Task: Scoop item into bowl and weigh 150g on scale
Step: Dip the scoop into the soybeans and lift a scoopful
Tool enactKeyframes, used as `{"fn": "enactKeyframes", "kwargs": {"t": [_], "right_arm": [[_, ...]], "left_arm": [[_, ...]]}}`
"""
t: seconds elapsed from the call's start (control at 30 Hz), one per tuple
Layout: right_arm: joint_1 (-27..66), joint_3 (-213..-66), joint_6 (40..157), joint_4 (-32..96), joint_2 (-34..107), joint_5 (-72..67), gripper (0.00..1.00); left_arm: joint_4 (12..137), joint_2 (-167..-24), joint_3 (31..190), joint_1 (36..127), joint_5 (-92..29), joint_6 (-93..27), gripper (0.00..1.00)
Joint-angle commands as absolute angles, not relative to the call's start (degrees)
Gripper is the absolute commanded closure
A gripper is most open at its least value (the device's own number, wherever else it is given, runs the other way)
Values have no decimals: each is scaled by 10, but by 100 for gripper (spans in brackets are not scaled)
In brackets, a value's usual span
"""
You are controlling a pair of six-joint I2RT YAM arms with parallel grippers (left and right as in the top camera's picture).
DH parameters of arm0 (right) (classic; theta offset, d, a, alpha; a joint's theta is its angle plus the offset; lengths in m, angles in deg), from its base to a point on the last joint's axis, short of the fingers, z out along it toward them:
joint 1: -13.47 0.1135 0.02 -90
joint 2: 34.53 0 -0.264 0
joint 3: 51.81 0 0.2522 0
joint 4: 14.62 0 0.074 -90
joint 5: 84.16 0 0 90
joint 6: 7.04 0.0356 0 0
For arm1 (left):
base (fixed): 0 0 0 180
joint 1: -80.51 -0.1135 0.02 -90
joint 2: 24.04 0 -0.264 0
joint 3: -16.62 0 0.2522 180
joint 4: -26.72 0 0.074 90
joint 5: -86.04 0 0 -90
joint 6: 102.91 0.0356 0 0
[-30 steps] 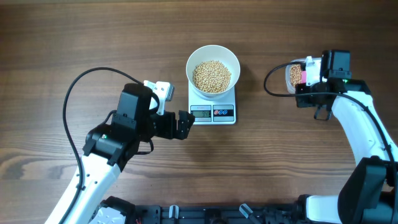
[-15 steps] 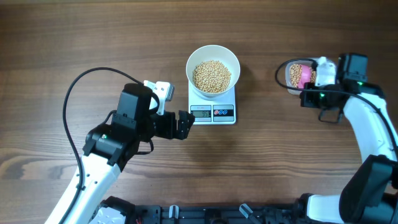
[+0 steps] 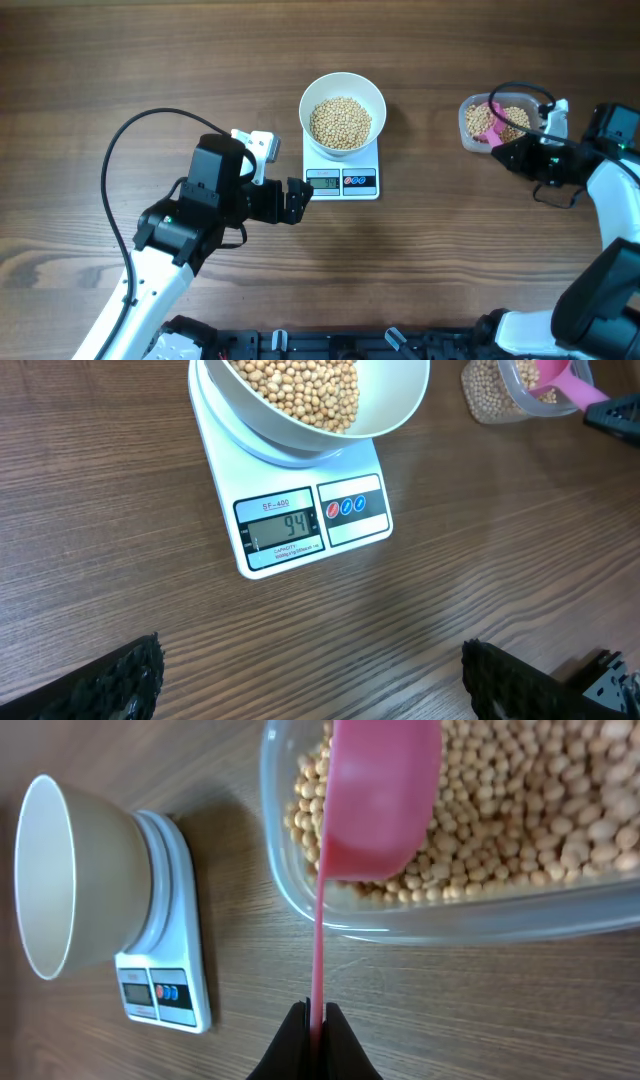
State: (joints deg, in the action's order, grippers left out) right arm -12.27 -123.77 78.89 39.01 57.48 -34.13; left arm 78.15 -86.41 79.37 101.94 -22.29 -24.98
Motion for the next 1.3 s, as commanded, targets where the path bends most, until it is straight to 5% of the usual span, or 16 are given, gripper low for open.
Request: {"fn": "enactKeyframes", "kwargs": {"t": [0.0,1.27], "right_arm": [[-137,-1232,804,390,605,-415,96],[-308,-1232,815,394,612,-678,96]], "left_arm": [[780,-864,792,1022,-225,-240,0],[780,-864,792,1022,-225,-240,0]]}}
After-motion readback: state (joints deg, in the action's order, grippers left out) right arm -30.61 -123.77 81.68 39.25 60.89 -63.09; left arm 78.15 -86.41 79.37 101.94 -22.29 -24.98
